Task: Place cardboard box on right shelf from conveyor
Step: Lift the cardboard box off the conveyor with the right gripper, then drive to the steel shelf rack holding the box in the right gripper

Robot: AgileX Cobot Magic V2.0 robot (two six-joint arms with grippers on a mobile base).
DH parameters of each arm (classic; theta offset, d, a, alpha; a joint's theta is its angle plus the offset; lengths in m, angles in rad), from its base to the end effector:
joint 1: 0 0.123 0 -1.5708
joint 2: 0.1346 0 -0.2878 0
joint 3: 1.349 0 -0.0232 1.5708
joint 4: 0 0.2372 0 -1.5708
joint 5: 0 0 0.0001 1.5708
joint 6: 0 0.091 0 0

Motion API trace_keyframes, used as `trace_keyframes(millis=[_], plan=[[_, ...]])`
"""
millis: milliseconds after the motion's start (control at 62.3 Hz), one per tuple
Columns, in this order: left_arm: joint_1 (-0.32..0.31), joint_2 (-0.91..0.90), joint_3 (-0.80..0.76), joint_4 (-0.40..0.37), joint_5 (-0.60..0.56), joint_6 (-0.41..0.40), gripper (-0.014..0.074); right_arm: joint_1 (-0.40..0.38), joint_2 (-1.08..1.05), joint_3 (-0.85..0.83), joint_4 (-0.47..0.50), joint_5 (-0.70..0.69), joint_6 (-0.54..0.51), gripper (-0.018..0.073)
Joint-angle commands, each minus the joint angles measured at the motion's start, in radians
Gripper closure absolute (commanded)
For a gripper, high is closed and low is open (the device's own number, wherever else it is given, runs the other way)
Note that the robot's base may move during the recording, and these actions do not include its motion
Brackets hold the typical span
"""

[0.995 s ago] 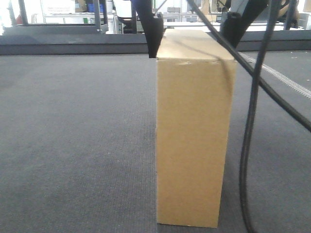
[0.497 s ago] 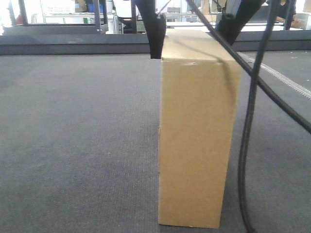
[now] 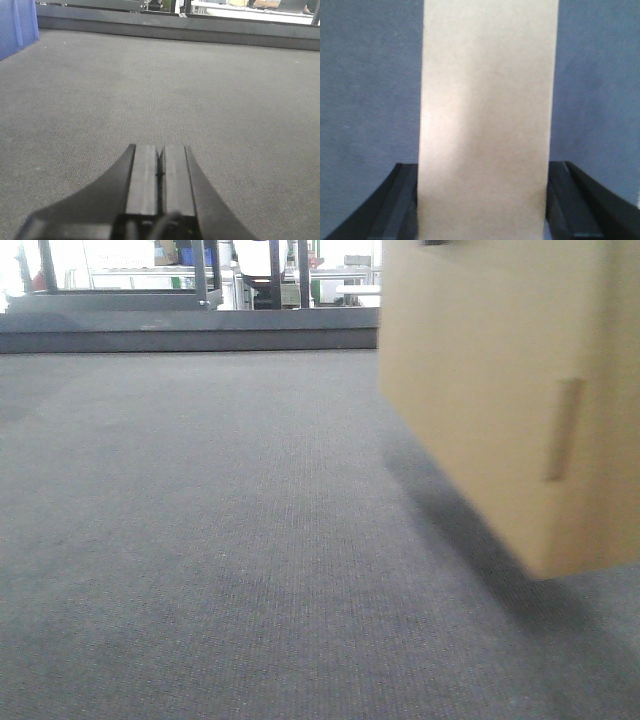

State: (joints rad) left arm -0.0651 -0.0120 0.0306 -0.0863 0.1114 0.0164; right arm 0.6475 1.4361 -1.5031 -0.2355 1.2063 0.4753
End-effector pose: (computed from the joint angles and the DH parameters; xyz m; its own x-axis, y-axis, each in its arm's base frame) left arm 0.0402 -0.0035 0.1936 -0.0474 -0.0664 -0.9967 0.0715 0.9950 -0.0697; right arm 0.2317 0.1503 0.3934 -0.8277 -0.1608 -0.5377 -0.2015 0.9793 0.0174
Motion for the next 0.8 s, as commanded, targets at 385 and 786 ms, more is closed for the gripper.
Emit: trace_keyframes(millis=[385, 786], plan=[[0.002, -0.010, -0.003, -0.005, -0.081, -0.005, 0.0715, -0.412, -0.442, 0.446, 0.068, -0.748, -0.207, 0.0157], [0.002, -0.010, -0.003, -0.005, -0.081, -0.005, 0.0715, -0.473, -0.922, 0.871, 0.068, -1.027, -0.207, 0.0157]])
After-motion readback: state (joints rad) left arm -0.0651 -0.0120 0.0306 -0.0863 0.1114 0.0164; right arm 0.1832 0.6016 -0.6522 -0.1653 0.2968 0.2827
